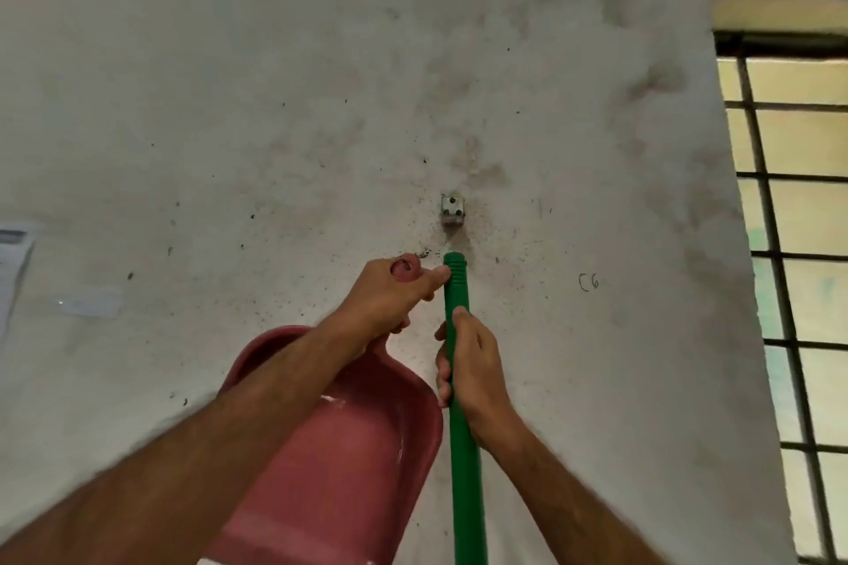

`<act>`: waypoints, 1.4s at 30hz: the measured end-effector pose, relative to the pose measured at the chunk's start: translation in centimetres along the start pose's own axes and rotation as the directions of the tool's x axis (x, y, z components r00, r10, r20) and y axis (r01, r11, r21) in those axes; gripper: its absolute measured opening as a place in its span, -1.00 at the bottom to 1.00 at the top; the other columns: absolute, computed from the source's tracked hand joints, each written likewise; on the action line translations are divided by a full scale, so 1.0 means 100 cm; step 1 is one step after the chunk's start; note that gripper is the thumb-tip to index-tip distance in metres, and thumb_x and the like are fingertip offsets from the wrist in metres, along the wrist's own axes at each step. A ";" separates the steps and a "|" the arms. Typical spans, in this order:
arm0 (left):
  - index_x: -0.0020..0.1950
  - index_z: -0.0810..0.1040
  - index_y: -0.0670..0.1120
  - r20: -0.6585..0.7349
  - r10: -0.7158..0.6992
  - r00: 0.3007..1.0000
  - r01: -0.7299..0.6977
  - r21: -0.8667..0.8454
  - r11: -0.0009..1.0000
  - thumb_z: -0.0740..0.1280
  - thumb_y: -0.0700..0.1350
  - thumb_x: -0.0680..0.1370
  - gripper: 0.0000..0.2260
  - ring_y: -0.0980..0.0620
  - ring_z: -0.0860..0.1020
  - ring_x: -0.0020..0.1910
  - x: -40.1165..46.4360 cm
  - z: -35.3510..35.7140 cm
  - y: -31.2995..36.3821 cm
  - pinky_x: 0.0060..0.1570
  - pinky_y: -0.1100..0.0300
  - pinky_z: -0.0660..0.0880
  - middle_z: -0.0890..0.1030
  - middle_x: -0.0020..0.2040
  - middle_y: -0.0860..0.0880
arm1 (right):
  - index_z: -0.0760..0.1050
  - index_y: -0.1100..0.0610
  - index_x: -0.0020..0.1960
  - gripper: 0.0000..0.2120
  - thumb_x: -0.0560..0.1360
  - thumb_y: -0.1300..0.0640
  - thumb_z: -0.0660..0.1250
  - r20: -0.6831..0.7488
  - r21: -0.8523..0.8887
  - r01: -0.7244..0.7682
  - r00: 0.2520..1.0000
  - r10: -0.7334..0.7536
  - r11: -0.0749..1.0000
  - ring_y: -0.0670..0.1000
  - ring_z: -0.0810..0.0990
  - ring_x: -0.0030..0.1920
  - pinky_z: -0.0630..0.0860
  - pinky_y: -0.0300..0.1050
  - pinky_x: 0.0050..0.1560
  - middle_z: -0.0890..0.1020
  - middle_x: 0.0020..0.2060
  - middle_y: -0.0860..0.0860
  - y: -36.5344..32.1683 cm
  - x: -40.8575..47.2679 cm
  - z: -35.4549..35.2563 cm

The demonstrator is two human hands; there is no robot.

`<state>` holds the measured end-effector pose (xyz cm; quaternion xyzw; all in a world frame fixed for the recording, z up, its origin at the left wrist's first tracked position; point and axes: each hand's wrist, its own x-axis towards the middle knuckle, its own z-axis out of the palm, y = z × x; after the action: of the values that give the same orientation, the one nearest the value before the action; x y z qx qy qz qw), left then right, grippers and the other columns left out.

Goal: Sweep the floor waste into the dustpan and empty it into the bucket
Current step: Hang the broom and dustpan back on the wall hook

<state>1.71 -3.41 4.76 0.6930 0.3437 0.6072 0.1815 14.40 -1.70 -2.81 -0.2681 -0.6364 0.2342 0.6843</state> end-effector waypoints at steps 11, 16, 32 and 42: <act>0.03 0.67 -0.27 0.071 -0.078 0.994 0.087 -0.127 0.988 0.47 -0.04 0.55 -0.72 0.16 0.42 -0.60 0.055 -0.008 0.010 -0.53 0.31 0.43 0.71 -0.28 0.02 | 0.38 0.05 -0.20 -0.64 0.67 -0.11 0.07 -0.046 -0.176 -0.050 0.998 0.042 0.983 -0.04 0.41 -0.31 0.44 -0.05 -0.21 0.45 -0.33 0.02 0.030 0.023 -0.003; -0.01 0.65 -0.29 0.021 -0.041 0.999 0.044 -0.195 0.980 0.46 -0.13 0.54 -0.80 0.10 0.41 -0.53 0.073 -0.008 -0.006 -0.53 0.27 0.41 0.69 -0.19 -0.08 | 0.37 0.09 -0.20 -0.65 0.69 -0.01 0.03 0.005 -0.260 -0.068 0.997 0.071 0.963 -0.09 0.40 -0.35 0.40 -0.17 -0.26 0.46 -0.34 0.01 0.018 0.037 -0.003; -0.05 0.66 -0.23 -0.143 0.036 0.989 -0.044 -0.048 0.998 0.48 -0.15 0.38 -0.79 -0.04 0.52 -0.37 0.127 0.014 0.011 -0.41 0.19 0.46 0.65 -0.22 -0.15 | 0.70 0.09 -0.04 -0.95 0.52 0.19 0.47 -0.433 -0.058 0.172 0.883 -0.180 0.983 -0.07 0.72 -0.14 0.68 -0.14 -0.05 0.73 -0.18 -0.03 -0.045 0.137 -0.004; 0.03 0.61 -0.18 -0.210 -0.056 0.976 0.072 0.070 0.995 0.46 -0.10 0.35 -0.71 -0.08 0.64 -0.23 0.143 0.019 -0.004 -0.26 0.07 0.61 0.66 -0.16 -0.12 | 0.63 0.08 -0.11 -0.95 0.50 0.21 0.44 -0.466 -0.039 0.105 0.878 -0.111 0.994 -0.01 0.73 -0.25 0.71 0.03 -0.11 0.70 -0.35 -0.02 -0.038 0.151 0.000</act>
<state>3.86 7.16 14.36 0.6210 0.4063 0.6561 0.1371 15.57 5.51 10.98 -0.2850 -0.4681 0.1205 0.8277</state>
